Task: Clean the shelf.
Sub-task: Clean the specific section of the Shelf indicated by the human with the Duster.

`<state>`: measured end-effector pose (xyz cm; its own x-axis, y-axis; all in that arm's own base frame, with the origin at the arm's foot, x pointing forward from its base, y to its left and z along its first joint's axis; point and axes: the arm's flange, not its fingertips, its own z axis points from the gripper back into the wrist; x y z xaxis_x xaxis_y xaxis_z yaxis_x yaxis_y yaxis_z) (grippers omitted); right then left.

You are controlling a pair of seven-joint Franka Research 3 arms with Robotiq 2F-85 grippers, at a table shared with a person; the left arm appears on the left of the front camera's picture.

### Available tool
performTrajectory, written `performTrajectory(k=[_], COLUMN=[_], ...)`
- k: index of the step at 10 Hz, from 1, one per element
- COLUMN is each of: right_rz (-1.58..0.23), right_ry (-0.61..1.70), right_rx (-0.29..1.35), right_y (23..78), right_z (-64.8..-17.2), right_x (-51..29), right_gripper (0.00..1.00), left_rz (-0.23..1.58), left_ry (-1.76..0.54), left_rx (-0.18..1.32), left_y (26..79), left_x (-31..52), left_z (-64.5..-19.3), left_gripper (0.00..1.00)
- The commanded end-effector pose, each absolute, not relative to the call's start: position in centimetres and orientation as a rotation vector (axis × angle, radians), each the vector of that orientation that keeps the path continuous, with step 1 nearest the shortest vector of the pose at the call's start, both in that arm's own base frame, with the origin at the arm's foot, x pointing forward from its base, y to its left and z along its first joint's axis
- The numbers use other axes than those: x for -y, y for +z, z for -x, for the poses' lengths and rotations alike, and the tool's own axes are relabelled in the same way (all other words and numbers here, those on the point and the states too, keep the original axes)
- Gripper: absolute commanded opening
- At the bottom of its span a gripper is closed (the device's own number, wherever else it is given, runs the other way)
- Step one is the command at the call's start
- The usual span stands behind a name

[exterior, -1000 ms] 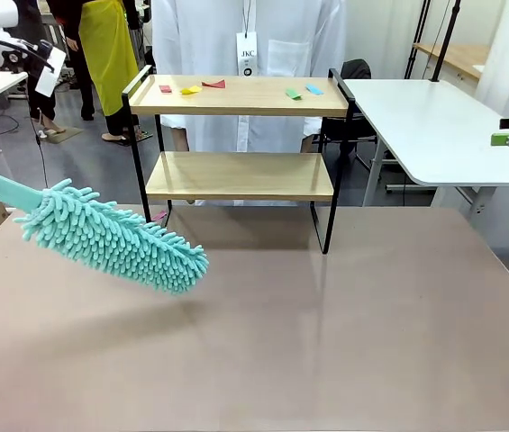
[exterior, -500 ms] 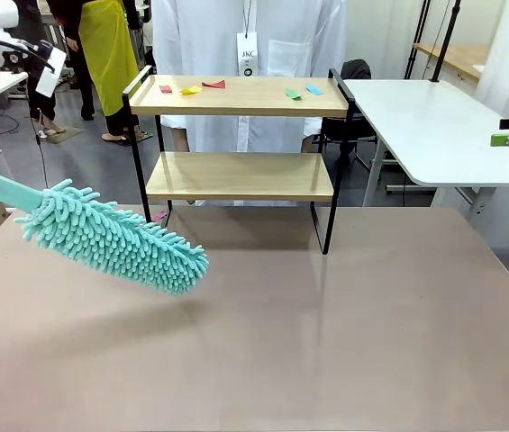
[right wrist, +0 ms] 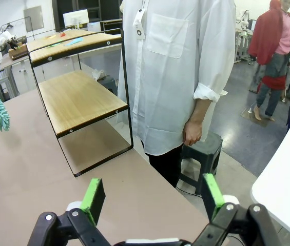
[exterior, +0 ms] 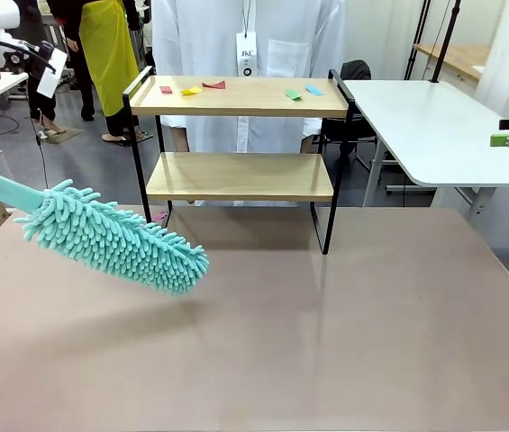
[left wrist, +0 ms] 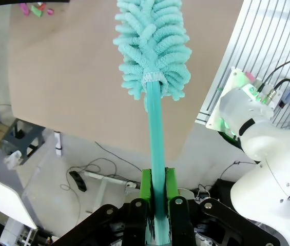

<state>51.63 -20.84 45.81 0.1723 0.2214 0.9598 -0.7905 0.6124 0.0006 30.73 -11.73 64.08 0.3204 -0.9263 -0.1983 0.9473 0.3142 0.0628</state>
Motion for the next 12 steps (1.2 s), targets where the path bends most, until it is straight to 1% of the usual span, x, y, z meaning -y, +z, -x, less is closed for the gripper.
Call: performTrajectory(k=[1, 12], right_rz=[-0.582, -0.582], right_ry=[0.782, 0.782], right_rx=[1.193, 1.193], right_y=[46.02, 46.02], right_z=[-51.59, -51.59], right_x=[20.72, 20.72], right_gripper=[1.00, 1.00], left_rz=[-0.184, -0.184], left_ry=[-1.231, -1.231], left_rx=[-0.116, -0.116], left_y=[64.07, 64.07], left_x=[11.64, 11.64], left_z=[-30.67, -30.67], left_gripper=[0.13, 0.13])
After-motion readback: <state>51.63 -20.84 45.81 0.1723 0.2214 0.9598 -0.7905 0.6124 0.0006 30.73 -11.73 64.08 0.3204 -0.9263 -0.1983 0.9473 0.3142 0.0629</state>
